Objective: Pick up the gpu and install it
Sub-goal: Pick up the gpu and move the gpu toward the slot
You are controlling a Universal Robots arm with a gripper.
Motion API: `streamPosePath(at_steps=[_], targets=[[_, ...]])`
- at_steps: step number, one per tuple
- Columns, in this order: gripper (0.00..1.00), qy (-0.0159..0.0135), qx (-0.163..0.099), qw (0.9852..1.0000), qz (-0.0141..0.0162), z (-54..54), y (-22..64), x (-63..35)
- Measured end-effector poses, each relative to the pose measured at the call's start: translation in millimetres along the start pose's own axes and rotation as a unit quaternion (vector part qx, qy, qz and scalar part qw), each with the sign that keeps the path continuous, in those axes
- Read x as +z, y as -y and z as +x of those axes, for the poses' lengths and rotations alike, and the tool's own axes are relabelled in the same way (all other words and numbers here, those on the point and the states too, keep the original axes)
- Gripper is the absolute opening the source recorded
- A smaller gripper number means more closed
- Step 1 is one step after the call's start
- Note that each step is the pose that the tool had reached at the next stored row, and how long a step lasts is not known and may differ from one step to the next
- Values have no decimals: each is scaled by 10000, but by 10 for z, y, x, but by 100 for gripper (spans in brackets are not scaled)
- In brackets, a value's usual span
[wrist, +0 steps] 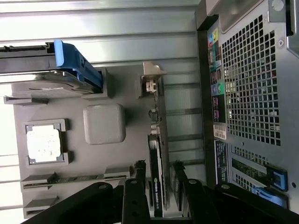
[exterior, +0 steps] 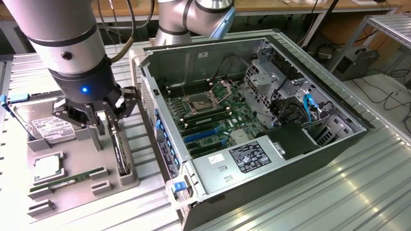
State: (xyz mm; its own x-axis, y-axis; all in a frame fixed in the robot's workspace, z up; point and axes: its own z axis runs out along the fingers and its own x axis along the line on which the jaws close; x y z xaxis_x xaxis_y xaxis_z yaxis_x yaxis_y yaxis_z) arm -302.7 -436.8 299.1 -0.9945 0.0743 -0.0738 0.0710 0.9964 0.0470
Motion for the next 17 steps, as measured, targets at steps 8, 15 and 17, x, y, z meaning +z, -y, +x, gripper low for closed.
streamPosePath(at_steps=[8,15,17], targets=[[36,0,0,10000,0,2,51,163],[36,0,-1,10000,0,0,57,321],[36,0,-2,10000,-1,1,59,357]])
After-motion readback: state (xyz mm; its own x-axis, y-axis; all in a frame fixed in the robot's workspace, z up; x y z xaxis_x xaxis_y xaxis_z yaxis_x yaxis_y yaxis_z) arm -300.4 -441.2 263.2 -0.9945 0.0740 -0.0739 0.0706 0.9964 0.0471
